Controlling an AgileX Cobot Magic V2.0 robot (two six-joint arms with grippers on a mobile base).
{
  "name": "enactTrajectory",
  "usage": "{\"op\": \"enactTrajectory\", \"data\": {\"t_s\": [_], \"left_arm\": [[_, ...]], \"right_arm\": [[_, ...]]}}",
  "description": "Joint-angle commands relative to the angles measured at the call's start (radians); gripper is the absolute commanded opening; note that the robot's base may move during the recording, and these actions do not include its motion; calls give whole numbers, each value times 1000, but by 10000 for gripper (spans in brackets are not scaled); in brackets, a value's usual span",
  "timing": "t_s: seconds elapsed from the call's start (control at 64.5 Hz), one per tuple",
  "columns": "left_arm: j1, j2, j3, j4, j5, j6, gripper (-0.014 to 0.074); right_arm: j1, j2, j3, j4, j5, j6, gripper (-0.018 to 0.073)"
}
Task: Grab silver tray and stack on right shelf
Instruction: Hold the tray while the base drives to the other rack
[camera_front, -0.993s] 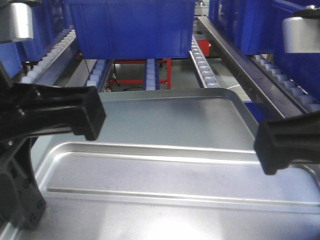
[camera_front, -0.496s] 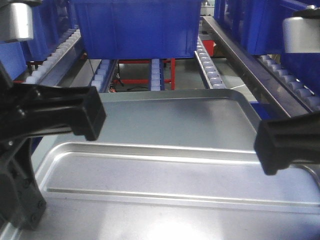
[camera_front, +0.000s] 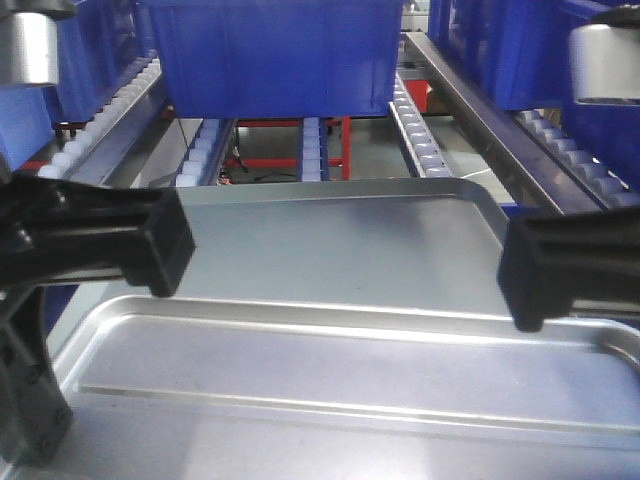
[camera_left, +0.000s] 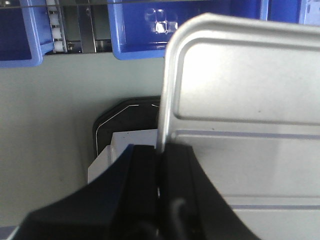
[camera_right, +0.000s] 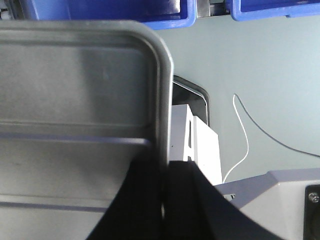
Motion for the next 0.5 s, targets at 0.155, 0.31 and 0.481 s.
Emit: {"op": "enactTrajectory", "data": {"t_s": [0.155, 0.31, 0.481], "left_arm": [[6, -21, -14, 91, 113, -8, -92], [6, -21, -14, 91, 113, -8, -92], [8, -21, -21, 77, 109, 10, -92]], "right_arm": [[-10, -17, -18, -41, 213, -3, 59], [-10, -17, -18, -43, 204, -4, 59], [-10, -17, -19, -134, 121, -5, 59]]}}
